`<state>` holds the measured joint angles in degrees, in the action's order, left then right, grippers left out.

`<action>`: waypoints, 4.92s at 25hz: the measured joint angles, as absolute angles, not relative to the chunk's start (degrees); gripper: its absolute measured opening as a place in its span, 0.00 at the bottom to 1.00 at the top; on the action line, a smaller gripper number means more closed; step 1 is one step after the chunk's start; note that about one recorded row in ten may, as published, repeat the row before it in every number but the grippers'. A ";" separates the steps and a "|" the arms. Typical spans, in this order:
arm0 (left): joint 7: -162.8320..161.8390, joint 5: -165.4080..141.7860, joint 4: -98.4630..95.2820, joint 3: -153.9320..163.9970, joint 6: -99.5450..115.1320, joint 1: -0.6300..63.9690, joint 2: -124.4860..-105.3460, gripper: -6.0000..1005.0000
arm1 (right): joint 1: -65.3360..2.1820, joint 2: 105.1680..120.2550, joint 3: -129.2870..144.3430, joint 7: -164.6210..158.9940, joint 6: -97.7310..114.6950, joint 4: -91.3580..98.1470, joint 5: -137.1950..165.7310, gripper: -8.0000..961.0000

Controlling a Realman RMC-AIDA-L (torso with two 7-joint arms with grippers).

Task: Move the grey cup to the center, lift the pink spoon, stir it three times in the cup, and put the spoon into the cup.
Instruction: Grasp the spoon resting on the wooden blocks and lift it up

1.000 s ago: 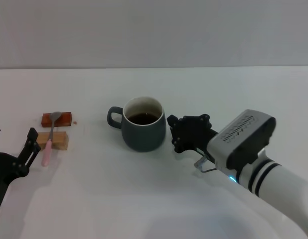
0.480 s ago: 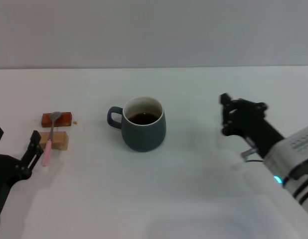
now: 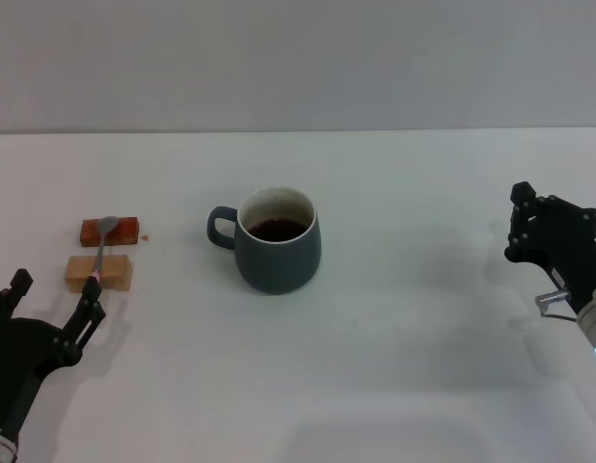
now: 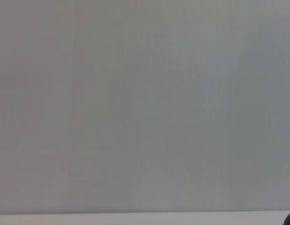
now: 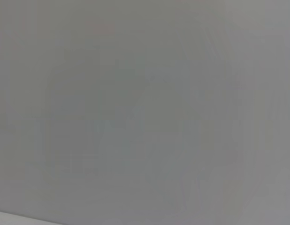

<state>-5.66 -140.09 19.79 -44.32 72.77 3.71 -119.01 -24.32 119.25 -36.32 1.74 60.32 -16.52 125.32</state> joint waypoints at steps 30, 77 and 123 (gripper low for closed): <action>-2.22 -139.22 22.41 -42.94 62.58 5.59 -119.09 0.84 | -23.88 119.27 -39.11 1.76 60.38 -15.25 125.32 0.01; -2.68 -137.74 22.20 -43.06 59.23 6.90 -118.98 0.49 | -24.18 119.27 -39.20 1.76 59.92 -14.51 125.33 0.01; -2.55 -136.23 23.11 -44.21 56.54 8.25 -118.70 0.35 | -25.14 119.27 -39.20 1.76 59.85 -14.03 125.32 0.01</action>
<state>-2.55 -136.23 23.11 -44.21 56.54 8.25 -118.70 -25.14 119.27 -39.20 1.76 59.85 -14.03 125.32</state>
